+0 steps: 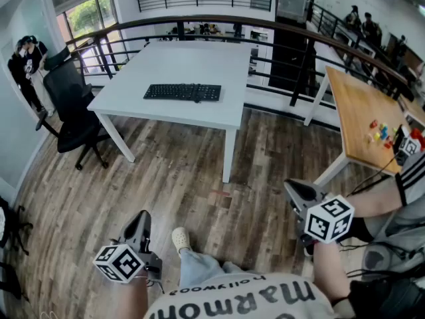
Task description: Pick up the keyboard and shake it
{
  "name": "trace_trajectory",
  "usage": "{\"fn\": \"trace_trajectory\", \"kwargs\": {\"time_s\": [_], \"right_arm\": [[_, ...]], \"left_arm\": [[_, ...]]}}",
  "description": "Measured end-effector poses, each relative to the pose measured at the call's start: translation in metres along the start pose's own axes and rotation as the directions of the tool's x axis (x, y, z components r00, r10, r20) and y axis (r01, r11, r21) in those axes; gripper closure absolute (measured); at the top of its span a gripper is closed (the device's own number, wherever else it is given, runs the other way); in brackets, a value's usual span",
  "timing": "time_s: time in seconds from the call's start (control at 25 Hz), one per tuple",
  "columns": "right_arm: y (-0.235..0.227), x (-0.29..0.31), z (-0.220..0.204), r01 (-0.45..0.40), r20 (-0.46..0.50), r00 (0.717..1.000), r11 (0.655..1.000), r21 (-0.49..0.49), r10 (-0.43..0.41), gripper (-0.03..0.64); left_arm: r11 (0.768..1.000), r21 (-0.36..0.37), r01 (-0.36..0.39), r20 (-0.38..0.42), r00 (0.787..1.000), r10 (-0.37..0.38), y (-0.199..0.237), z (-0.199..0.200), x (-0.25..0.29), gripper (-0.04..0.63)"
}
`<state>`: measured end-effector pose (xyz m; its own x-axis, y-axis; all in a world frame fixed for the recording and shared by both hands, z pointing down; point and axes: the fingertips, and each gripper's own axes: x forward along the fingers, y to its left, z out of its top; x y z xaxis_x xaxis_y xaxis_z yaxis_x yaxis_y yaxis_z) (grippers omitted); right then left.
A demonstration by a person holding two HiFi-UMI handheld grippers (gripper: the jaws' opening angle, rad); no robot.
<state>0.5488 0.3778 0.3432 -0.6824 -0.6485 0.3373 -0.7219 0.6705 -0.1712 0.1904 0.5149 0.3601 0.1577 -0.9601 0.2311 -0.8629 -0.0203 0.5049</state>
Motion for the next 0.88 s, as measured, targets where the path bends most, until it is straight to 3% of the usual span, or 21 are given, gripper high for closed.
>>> {"fn": "trace_trajectory", "kwargs": {"time_s": [0.56, 0.88], "right_arm": [[-0.012, 0.077, 0.025, 0.027, -0.013, 1.0, 0.999, 0.017, -0.027, 0.574], [-0.013, 0.16, 0.063, 0.08, -0.01, 0.997, 0.996, 0.039, -0.08, 0.574]], "left_arm": [[1.0, 0.003, 0.027, -0.013, 1.0, -0.027, 0.045, 0.04, 0.066, 0.594], [0.998, 0.006, 0.063, 0.01, 0.998, -0.063, 0.101, 0.111, 0.133, 0.594]]}}
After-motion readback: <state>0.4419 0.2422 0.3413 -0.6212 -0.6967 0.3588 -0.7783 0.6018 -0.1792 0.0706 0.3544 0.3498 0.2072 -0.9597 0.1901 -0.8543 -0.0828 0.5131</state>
